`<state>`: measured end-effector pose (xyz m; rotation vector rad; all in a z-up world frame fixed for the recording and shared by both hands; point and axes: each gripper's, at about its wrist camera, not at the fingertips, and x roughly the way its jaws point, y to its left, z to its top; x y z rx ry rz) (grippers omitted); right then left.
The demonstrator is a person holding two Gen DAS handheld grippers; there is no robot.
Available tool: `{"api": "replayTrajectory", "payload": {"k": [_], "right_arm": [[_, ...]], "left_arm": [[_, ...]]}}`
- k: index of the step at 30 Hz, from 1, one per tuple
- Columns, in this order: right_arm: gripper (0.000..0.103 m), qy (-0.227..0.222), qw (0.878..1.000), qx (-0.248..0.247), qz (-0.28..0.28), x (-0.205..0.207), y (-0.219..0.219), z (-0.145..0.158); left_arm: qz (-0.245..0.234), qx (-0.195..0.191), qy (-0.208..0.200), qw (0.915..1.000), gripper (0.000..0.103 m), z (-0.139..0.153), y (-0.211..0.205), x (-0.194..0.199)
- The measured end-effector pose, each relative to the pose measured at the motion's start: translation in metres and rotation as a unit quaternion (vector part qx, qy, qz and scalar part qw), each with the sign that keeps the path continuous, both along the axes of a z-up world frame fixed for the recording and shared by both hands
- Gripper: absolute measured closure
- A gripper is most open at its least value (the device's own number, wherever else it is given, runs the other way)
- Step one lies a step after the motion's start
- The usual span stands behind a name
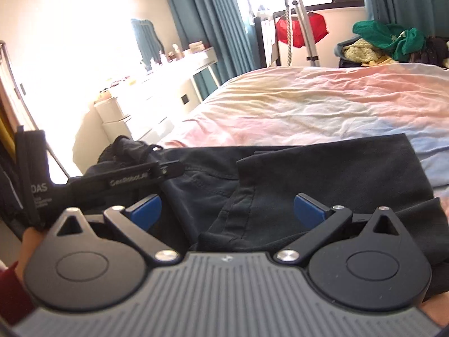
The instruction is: Fold clothes
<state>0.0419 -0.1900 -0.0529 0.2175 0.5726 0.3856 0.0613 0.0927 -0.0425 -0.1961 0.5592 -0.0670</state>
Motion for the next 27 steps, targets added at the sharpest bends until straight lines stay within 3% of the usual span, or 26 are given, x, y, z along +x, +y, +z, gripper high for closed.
{"api": "replayTrajectory", "payload": {"k": [1, 4, 7, 11, 15, 17, 18, 21, 24, 27], "right_arm": [[0.0, 0.001, 1.0, -0.01, -0.022, 0.004, -0.004, -0.001], [0.0, 0.064, 0.992, -0.065, -0.087, 0.032, -0.013, -0.033], [0.0, 0.129, 0.973, -0.12, -0.151, 0.06, -0.022, -0.064], [0.0, 0.13, 0.972, -0.122, -0.155, 0.063, -0.023, -0.07], [0.0, 0.134, 0.975, -0.076, -0.161, 0.063, -0.037, -0.062], [0.0, 0.139, 0.975, -0.048, -0.169, 0.063, -0.049, -0.059], [0.0, 0.141, 0.974, -0.034, -0.175, 0.063, -0.056, -0.057], [0.0, 0.146, 0.969, 0.011, -0.199, 0.063, -0.081, -0.054], [0.0, 0.159, 0.962, 0.07, -0.21, 0.065, -0.103, -0.056], [0.0, 0.16, 0.96, 0.086, -0.212, 0.068, -0.108, -0.056]], "left_arm": [[-0.002, 0.003, 0.0, 1.0, 0.022, -0.001, -0.001, 0.001], [-0.007, 0.017, -0.005, 0.9998, 0.025, -0.006, -0.007, 0.005], [-0.015, 0.014, 0.0, 0.9998, 0.026, -0.008, -0.012, 0.014], [-0.015, 0.021, 0.019, 0.9995, 0.027, -0.005, -0.025, 0.034], [-0.005, 0.03, 0.046, 0.9985, 0.031, -0.005, -0.036, 0.062], [-0.008, 0.01, 0.056, 0.9983, 0.051, -0.003, -0.037, 0.074], [-0.013, -0.008, 0.063, 0.9979, 0.054, 0.001, -0.038, 0.08], [-0.009, -0.025, 0.045, 0.9986, 0.05, 0.01, -0.047, 0.08], [-0.031, 0.024, 0.039, 0.9985, 0.046, 0.01, -0.069, 0.084], [-0.065, 0.049, 0.059, 0.9949, 0.048, -0.001, -0.083, 0.095]]}}
